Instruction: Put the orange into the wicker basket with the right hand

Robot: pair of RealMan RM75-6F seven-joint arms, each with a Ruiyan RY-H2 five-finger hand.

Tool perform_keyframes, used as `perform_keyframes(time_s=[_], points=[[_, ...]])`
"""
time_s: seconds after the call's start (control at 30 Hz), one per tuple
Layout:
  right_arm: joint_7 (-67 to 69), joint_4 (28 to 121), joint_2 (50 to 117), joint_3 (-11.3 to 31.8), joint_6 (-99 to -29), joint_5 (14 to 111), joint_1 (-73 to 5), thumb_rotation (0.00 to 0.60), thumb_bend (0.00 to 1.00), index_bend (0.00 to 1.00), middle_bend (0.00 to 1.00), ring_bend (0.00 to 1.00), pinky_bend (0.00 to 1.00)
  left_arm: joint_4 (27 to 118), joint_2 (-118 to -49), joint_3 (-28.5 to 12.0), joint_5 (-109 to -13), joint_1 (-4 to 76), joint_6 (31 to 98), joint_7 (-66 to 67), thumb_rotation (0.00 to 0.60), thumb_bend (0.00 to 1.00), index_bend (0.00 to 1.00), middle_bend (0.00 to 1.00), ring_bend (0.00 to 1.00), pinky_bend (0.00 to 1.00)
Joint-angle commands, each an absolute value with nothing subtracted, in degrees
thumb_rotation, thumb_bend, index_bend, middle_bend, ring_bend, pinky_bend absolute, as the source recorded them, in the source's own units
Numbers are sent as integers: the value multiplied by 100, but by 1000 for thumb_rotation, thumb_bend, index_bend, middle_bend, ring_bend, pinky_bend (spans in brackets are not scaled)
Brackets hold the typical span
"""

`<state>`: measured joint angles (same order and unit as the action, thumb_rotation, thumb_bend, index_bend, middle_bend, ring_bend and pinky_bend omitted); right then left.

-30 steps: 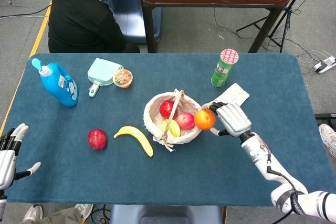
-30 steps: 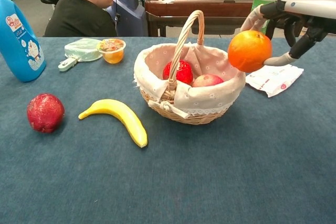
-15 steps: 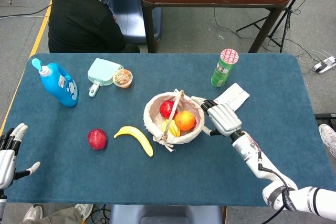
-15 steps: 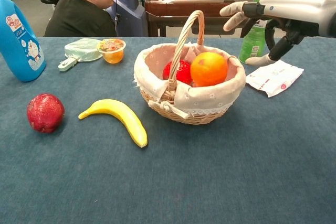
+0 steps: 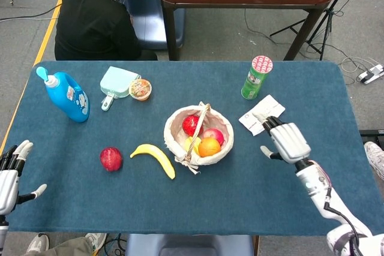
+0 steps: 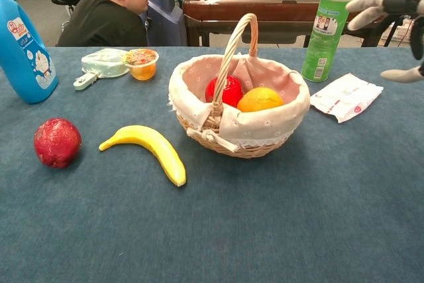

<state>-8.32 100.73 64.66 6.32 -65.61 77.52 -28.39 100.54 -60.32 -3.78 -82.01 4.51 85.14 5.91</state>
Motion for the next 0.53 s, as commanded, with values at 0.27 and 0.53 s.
perform_keyframes(time_s=[0.27,0.53], points=[[-324,9713,6122,153,-7708,8297,-1825,600,266,21,174,204,550,10039,-6029,-393,-8182,477,8478,572,600,171,0,0,0,83],[117,9353,6112,-69,-8492,8537,-1107,600,266,35,186,204,550,10074,-6039,-381,-8211,510,8442,623,600,171,0,0,0,82]])
